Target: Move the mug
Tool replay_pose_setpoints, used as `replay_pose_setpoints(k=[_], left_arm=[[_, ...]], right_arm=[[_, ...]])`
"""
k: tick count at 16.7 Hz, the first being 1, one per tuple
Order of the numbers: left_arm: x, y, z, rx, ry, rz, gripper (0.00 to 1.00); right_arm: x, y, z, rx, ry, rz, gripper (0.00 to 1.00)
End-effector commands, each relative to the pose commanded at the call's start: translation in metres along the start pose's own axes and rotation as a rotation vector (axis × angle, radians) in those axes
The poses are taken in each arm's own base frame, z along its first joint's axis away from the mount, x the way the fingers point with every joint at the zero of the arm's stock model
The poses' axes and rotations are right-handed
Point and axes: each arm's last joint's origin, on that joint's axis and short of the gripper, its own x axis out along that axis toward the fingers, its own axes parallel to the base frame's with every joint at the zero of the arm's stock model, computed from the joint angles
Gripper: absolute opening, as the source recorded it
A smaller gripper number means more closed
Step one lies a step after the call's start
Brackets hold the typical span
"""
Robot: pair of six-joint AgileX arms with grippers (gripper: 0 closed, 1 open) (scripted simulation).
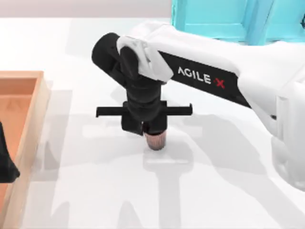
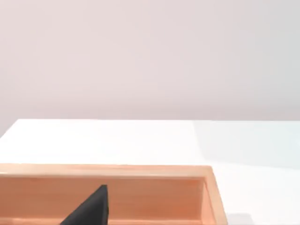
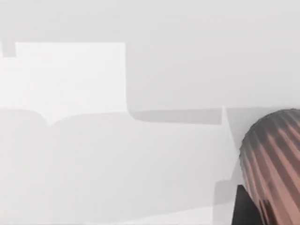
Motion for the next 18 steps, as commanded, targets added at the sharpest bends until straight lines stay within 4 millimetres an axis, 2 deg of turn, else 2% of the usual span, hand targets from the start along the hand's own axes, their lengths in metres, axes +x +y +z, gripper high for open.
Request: replay_pose_setpoints(k=[7,9,10,12,15,18], left_arm=[[0.000,0.000,0.000,0.000,0.000,0.000,1.00],[0.000,0.000,0.000,0.000,0.000,0.000,1.00],[0.000,0.000,0.000,0.000,0.000,0.000,1.00],[0.000,0.000,0.000,0.000,0.000,0.000,1.00],[0.000,0.000,0.000,0.000,0.000,0.000,1.00],[0.000,0.000,0.000,0.000,0.000,0.000,1.00]], right_arm=[[0.000,0.000,-0.001,-0.003,0.001,-0.001,0.00],[-0.005,-0.016,0.008,-0.003,0.009,0.000,0.00],[-0.010,-0.032,0.015,-0.003,0.015,0.001,0.00],[-0.022,-0.076,0.031,-0.001,0.031,0.006,0.00],[-0.041,-0.165,0.049,0.004,0.057,0.022,0.00],[-0.057,-0.254,0.040,0.005,0.080,0.046,0.00]])
